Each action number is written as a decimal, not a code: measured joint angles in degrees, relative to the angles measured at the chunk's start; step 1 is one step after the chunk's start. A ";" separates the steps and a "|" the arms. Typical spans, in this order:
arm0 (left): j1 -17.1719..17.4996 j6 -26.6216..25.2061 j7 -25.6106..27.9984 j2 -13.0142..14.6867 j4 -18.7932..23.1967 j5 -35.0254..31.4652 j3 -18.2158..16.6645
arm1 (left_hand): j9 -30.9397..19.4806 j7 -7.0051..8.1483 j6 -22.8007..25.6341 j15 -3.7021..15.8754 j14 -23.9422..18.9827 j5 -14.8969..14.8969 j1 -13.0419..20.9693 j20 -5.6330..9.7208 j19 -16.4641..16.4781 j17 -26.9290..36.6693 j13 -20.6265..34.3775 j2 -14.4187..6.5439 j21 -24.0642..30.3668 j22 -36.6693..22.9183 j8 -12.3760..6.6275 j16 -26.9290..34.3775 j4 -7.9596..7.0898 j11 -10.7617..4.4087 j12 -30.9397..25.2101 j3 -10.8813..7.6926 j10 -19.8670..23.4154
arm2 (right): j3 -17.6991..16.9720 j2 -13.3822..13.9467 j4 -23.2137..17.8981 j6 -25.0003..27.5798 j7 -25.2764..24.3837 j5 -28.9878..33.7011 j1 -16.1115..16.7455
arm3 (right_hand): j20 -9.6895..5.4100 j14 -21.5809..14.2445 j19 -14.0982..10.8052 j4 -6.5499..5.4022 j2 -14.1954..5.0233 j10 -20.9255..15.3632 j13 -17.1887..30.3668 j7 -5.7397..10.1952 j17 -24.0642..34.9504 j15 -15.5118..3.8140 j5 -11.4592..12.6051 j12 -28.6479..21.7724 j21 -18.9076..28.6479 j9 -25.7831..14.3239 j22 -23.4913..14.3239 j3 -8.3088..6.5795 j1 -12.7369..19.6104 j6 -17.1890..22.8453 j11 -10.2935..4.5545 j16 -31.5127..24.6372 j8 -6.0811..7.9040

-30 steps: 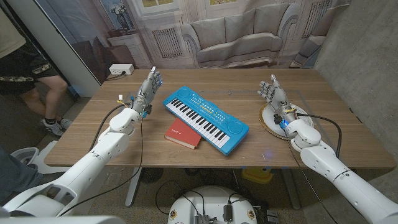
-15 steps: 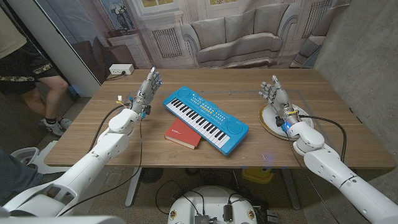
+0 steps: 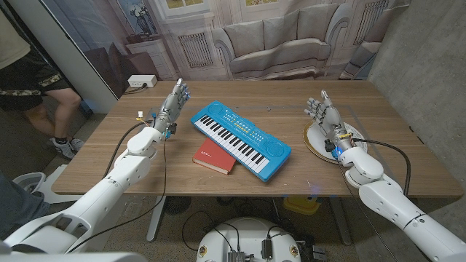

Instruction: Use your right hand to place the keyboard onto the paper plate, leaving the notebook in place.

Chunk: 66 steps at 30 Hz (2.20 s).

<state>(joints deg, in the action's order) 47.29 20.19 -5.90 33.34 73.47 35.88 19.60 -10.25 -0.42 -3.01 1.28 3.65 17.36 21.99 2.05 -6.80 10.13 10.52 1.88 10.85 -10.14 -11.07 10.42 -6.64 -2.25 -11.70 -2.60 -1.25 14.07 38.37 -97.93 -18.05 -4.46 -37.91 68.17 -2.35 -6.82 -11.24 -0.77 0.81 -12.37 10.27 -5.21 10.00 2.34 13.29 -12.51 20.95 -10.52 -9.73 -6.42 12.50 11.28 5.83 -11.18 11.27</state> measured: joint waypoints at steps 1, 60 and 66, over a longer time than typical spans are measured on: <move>0.00 0.00 0.00 0.00 0.00 -0.01 0.00 | 0.00 0.00 0.00 0.00 0.00 0.00 0.00 0.00 0.00 0.00 0.00 0.00 0.00 0.00 0.00 0.00 0.00 0.00 0.00 0.00 0.00 | -0.08 0.07 -0.19 0.00 0.00 0.00 0.19 | 0.11 0.00 -0.28 0.00 0.00 0.00 0.00 0.00 0.00 0.00 0.00 0.00 0.00 0.00 0.00 0.00 0.00 0.00 0.00 0.00 0.00; 2.47 1.05 2.40 0.34 3.53 -0.43 -0.75 | 0.00 -0.52 -0.52 -0.01 0.01 0.00 0.91 -0.21 0.22 0.15 0.00 -0.45 0.45 -0.01 0.00 0.00 0.47 0.24 0.27 0.47 -0.24 | -8.21 7.61 -11.92 5.63 2.65 -6.88 12.49 | 1.97 -4.22 -5.19 0.63 0.15 -1.43 0.00 -2.30 0.00 1.56 -0.45 -0.22 -1.05 0.00 0.00 0.64 0.60 1.24 1.87 -0.28 0.00; 2.06 0.88 2.35 0.12 3.31 -0.57 -0.50 | 0.00 -0.52 -0.52 -0.01 0.01 -0.24 0.91 -0.21 0.21 0.15 0.00 -0.45 0.45 -0.01 0.00 0.00 0.47 0.23 0.27 0.47 -0.24 | -9.79 8.19 -12.95 6.35 3.28 -7.81 14.12 | 1.84 -4.67 -5.50 0.62 0.15 -1.83 0.00 -2.25 0.00 1.49 -0.45 -0.22 -1.26 -0.29 0.00 0.64 0.60 1.84 2.27 -0.28 0.00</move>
<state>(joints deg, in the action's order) 49.35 21.07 -3.55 33.45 76.78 35.31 19.10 -10.25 -0.94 -3.53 1.27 3.66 17.13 22.90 1.83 -6.59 10.27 10.51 1.44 11.30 -10.15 -11.06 10.42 -6.17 -2.01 -11.43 -2.13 -1.50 4.28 46.56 -110.88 -11.70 -1.18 -45.72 82.29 -0.51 -11.48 -16.74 -0.15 0.97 -14.21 10.27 -7.47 10.00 3.83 12.84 -12.73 19.69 -10.82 -9.73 -5.78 13.10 13.12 8.09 -11.46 11.27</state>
